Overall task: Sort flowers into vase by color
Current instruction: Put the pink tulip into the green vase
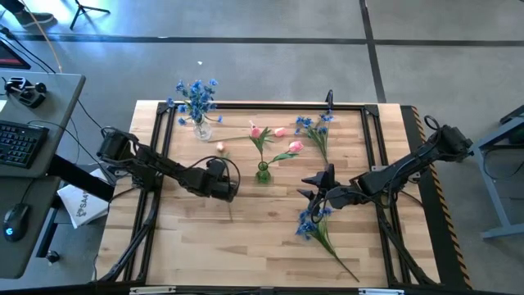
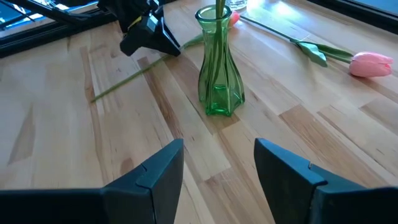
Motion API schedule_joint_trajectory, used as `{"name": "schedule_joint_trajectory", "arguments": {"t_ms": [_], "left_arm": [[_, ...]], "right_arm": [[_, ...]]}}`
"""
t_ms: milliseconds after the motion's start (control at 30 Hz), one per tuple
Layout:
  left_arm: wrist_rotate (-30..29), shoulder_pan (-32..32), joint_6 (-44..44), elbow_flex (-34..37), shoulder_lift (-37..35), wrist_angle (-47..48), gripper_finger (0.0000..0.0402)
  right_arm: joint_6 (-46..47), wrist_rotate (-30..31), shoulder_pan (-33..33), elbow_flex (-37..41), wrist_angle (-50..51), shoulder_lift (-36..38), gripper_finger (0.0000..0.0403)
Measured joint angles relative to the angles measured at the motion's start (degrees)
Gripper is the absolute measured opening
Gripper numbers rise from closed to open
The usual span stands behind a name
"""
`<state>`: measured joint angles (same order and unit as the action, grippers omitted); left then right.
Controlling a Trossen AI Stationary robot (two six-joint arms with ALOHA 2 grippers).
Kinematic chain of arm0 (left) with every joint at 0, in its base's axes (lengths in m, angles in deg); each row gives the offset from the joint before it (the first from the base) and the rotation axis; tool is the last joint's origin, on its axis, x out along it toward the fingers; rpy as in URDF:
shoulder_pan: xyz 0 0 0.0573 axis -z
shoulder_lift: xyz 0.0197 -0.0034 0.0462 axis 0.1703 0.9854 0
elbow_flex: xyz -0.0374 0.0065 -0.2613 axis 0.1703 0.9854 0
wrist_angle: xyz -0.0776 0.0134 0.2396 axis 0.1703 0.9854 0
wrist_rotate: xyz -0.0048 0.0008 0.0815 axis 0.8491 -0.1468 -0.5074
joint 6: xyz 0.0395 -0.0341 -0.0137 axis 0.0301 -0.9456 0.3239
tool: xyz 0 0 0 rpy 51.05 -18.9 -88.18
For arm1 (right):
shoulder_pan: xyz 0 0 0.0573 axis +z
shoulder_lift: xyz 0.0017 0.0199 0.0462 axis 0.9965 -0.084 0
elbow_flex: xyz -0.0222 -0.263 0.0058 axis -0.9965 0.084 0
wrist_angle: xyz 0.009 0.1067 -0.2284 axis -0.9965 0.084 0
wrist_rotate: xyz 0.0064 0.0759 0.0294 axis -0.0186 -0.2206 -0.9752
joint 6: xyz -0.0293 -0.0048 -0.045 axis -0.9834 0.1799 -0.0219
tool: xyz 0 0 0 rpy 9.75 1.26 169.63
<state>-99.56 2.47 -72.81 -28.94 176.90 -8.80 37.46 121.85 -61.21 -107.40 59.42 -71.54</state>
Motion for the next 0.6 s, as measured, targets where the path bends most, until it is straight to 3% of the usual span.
{"name": "schedule_joint_trajectory", "arguments": {"t_ms": [167, 433, 600], "left_arm": [[0.84, 0.02, 1.54, -0.08, 0.0, -0.54, 0.0013], [0.52, 2.86, 5.08, 0.04, -2.06, -0.85, 0.0002], [-9.07, 8.28, 6.64, 0.02, -8.38, -0.87, 0.0001]], "right_arm": [[0.0, 0.0, 0.0, 0.0, 0.01, 0.0, 0.0193], [0.0, 0.0, 0.0, 0.0, 0.05, 0.0, 0.0193], [0.0, 0.0, 0.0, 0.0, 0.02, 0.0, 0.0193]]}}
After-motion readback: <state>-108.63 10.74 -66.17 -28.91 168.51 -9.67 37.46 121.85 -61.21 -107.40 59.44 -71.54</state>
